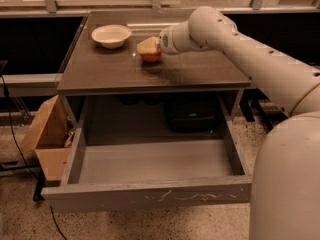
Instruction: Pick apple from top drawer and place on counter
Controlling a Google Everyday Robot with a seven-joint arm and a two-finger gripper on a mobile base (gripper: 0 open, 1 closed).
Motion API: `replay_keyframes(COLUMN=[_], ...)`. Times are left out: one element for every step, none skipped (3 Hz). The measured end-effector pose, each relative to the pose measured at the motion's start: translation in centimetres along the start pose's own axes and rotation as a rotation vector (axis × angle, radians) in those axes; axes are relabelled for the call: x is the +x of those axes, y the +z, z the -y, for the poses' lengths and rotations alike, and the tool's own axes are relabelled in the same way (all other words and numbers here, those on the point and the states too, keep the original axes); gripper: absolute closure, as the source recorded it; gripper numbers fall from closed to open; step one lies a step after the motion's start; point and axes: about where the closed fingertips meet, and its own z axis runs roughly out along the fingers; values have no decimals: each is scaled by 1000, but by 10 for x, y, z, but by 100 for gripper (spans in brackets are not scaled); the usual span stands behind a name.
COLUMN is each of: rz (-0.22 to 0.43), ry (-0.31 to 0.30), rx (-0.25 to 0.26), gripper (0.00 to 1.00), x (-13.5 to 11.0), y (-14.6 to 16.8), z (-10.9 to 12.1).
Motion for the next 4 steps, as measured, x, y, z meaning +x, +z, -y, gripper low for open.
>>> replay_keyframes(rz=[-2,6,44,109], ry=[-2,-7,4,-1], rx=[2,19,42,53], gripper=[0,0,0,0], x=[2,6,12,20], y=[-1,-12,-39,-66], z=[1,6,13,17])
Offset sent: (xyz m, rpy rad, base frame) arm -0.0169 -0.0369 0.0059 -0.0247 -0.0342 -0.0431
